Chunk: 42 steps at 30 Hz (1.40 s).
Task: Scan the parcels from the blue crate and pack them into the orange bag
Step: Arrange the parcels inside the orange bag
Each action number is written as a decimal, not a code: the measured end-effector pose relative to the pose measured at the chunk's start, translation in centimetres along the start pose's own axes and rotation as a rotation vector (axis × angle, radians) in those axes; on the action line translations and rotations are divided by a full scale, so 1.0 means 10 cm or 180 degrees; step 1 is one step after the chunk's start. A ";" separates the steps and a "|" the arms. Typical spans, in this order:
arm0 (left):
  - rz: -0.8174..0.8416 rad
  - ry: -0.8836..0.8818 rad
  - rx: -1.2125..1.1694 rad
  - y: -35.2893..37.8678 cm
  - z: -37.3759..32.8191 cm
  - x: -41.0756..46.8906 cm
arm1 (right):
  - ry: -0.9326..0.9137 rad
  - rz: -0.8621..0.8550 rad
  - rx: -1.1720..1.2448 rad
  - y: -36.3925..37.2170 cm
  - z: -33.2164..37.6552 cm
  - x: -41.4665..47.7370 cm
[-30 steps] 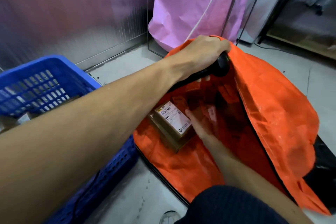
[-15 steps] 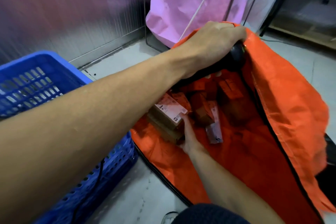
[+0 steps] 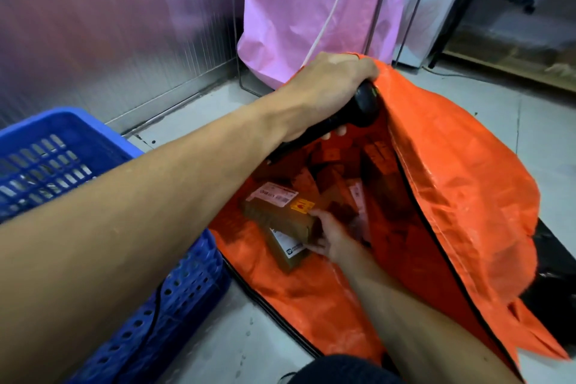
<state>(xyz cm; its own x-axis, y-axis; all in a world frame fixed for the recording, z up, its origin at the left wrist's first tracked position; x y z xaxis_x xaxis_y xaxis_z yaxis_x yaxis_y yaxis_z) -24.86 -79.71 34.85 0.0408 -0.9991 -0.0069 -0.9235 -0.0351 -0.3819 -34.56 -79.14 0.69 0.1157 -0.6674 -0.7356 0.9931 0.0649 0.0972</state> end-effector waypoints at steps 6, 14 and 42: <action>-0.0013 -0.0015 -0.0025 -0.05 0.03 0.01 | -0.0437 -0.0409 0.0573 -0.16 0.24 -0.10; -0.0010 -0.0045 -0.0092 -0.02 0.10 0.01 | -0.0790 -0.0276 0.1530 -0.54 0.88 -0.23; -0.0169 0.0065 -0.0111 0.06 0.43 0.14 | -0.1274 0.0041 -0.0828 -0.27 0.29 -0.63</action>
<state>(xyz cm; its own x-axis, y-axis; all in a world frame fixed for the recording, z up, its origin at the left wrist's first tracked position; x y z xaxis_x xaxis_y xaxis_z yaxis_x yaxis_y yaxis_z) -23.77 -81.02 30.65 0.0825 -0.9961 0.0314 -0.9330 -0.0883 -0.3489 -38.00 -77.28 7.02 0.1630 -0.8953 -0.4145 0.9689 0.2245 -0.1040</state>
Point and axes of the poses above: each hand's wrist, its own x-axis towards the middle knuckle, its own y-axis out of the palm, z = x × y, the point moved 7 cm from there along x, towards the middle knuckle, and after that the axes turned 2 degrees about x, right-handed, at the moved point
